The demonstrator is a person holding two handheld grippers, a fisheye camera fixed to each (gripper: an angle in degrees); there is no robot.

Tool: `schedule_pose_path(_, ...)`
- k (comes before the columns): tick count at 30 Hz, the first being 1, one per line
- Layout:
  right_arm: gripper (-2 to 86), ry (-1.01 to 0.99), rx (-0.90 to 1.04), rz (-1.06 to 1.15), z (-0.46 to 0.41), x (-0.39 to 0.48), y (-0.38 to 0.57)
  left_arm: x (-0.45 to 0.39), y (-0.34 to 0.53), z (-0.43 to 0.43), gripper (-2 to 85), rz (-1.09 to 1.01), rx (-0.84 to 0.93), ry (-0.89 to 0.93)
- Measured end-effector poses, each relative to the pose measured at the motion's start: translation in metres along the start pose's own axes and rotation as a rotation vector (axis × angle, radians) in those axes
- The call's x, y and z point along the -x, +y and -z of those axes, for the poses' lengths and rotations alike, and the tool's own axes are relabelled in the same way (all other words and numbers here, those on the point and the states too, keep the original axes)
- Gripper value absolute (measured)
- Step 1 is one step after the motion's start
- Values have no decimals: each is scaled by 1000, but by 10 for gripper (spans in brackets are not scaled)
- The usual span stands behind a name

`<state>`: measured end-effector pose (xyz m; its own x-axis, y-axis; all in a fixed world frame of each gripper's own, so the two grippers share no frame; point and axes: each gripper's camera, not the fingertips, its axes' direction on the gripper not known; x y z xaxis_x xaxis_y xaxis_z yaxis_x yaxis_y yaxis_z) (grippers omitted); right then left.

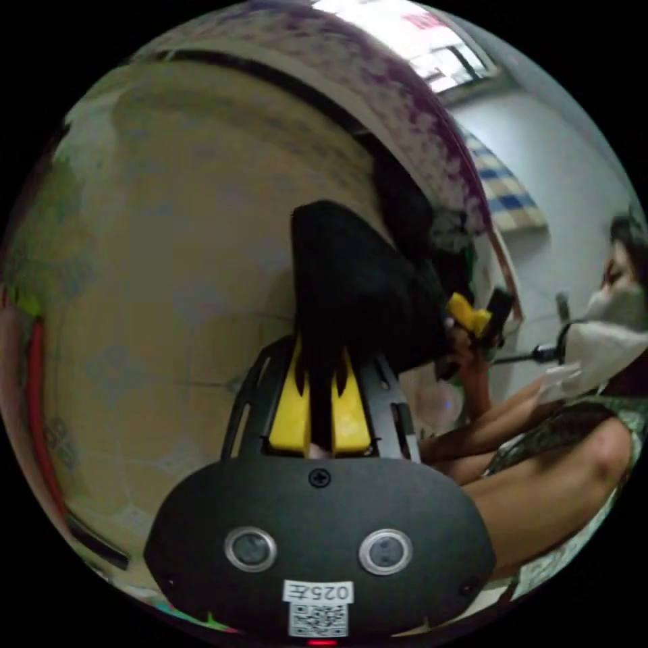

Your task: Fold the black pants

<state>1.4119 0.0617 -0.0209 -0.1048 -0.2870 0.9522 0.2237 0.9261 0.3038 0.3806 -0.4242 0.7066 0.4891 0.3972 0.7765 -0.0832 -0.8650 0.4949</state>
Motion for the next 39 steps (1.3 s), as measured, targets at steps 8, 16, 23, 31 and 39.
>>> schedule_pose_path(8, 129, 396, -140, -460, 102, -76, 111, 150, -4, -16, -5, 202, 119, 28)
schedule_pose_path(16, 205, 665, -350, -395, 131, -62, 112, 178, 10, 4, 5, 207, 106, 49)
schedule_pose_path(23, 168, 301, -133, -653, 96, -150, 116, 209, 63, 61, 30, 260, -115, 165)
schedule_pose_path(31, 154, 308, -296, -860, 100, -152, 106, 76, 75, 73, 133, -102, -120, -259)
schedule_pose_path(39, 71, 276, -459, -904, 108, -129, 97, 87, 57, 63, -4, -189, -117, -265)
